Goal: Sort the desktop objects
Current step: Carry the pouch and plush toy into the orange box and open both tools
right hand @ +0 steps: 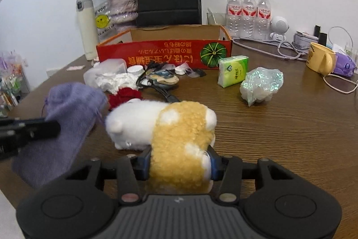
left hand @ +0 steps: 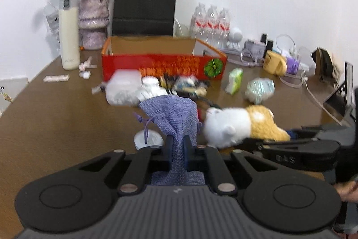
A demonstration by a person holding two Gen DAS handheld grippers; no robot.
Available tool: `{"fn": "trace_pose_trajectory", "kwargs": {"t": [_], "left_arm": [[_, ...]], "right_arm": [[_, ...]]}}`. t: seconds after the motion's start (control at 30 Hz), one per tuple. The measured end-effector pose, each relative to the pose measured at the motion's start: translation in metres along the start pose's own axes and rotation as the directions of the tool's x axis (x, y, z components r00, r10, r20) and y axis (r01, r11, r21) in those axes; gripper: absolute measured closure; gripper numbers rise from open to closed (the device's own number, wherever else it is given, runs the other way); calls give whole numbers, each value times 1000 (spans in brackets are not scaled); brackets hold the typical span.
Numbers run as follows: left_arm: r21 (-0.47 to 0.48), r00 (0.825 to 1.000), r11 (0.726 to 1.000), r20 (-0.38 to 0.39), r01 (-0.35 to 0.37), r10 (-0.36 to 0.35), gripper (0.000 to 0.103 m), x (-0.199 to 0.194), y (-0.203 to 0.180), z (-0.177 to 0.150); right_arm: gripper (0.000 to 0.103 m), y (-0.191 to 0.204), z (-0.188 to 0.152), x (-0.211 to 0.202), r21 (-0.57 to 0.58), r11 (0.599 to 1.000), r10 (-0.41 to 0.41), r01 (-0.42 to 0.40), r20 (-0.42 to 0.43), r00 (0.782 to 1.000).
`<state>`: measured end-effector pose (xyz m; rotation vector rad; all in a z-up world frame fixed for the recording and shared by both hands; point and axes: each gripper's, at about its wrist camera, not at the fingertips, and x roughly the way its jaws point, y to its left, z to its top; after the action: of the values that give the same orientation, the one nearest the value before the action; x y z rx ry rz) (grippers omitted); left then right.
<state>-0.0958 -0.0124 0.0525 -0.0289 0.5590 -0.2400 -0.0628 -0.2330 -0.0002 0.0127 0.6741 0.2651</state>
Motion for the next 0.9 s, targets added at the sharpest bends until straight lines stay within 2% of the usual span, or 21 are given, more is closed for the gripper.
{"fn": "trace_pose_trajectory", "kwargs": {"t": [0.1,0.23,0.33,0.4,0.5,0.57,0.67,0.73,0.8,0.83,0.9], "left_arm": [[-20,999,1000,41,11,-10,94,1,12,20],[-56,995,997,83,58,-53,94,21,30,62],[-33,992,998,120,47,-43,94,51,37,102],[-47,990,996,125,71,-64,94,77,44,132],[-99,991,988,75,122,-114,94,132,57,182],[-106,996,991,37,82,-79,94,172,60,207],[-115,994,992,-84,59,-68,94,247,65,235],[-106,987,993,-147,43,-58,94,287,68,244],[-78,977,997,-212,-1,-15,94,324,71,245],[-77,972,997,-236,-29,10,94,338,75,245],[-93,960,995,-280,-31,4,94,361,84,244]], "right_arm": [[57,-9,14,-14,43,998,38,-40,53,998],[57,-22,60,-25,59,996,61,-70,145,988],[57,-33,106,-9,45,997,54,-63,189,980],[57,-40,137,12,36,997,57,-65,196,979],[57,-56,192,63,57,993,96,-105,152,984],[57,-64,229,103,81,990,111,-118,87,990],[57,-64,276,166,39,998,46,-46,4,999],[57,-65,297,207,32,999,10,-8,-65,998],[57,-65,308,244,19,1000,-5,8,-132,991],[57,-63,310,260,-12,999,-39,37,-159,987],[57,-57,308,287,-84,993,-101,85,-202,974]]}}
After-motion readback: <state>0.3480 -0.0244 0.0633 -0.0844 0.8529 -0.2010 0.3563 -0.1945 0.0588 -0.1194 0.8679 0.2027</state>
